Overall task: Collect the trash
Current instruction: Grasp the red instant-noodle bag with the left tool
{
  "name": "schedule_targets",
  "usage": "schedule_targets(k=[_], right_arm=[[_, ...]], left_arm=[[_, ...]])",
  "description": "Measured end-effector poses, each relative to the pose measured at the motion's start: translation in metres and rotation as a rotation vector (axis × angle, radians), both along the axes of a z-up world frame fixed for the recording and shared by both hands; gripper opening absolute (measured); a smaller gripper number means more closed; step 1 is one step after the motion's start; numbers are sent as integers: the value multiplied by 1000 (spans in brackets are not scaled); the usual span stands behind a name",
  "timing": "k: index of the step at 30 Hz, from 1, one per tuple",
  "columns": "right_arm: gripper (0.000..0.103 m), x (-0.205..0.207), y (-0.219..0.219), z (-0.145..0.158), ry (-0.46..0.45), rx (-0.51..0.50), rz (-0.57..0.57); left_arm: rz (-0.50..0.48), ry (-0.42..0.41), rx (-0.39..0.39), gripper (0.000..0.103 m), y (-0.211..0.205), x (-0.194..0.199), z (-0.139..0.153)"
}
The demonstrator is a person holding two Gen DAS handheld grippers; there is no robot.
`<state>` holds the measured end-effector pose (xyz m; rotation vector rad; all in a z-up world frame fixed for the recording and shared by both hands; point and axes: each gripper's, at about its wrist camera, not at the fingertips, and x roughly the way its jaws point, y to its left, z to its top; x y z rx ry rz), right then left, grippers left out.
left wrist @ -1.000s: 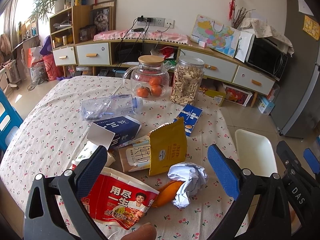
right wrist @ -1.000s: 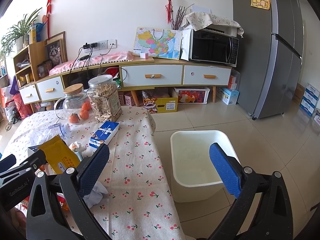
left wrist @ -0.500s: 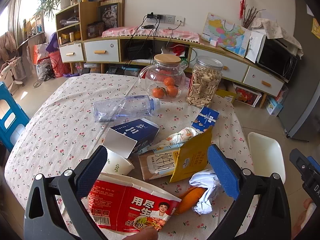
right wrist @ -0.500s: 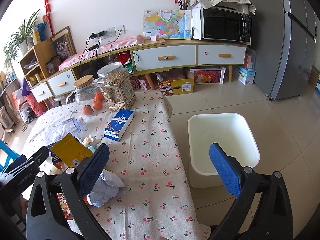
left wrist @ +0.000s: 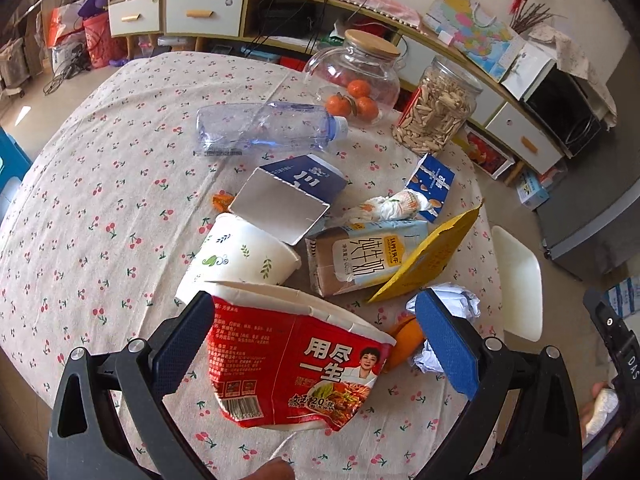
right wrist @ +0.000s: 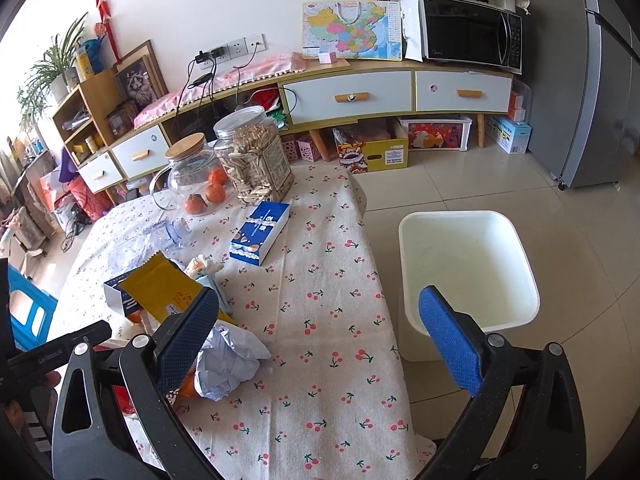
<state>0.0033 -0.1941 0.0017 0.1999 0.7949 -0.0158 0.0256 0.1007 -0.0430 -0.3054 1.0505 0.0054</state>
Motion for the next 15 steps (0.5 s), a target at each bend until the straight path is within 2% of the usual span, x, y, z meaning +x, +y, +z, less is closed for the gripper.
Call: schedule_targets(k=[7,15], right_arm=[[96,0,10,-6,9,15,24],[96,5,26,-24,60,-45,56]], left_arm=[[197,62,-82,97,29,-33,-26],[186,114,-82,97,14,-18,-62]])
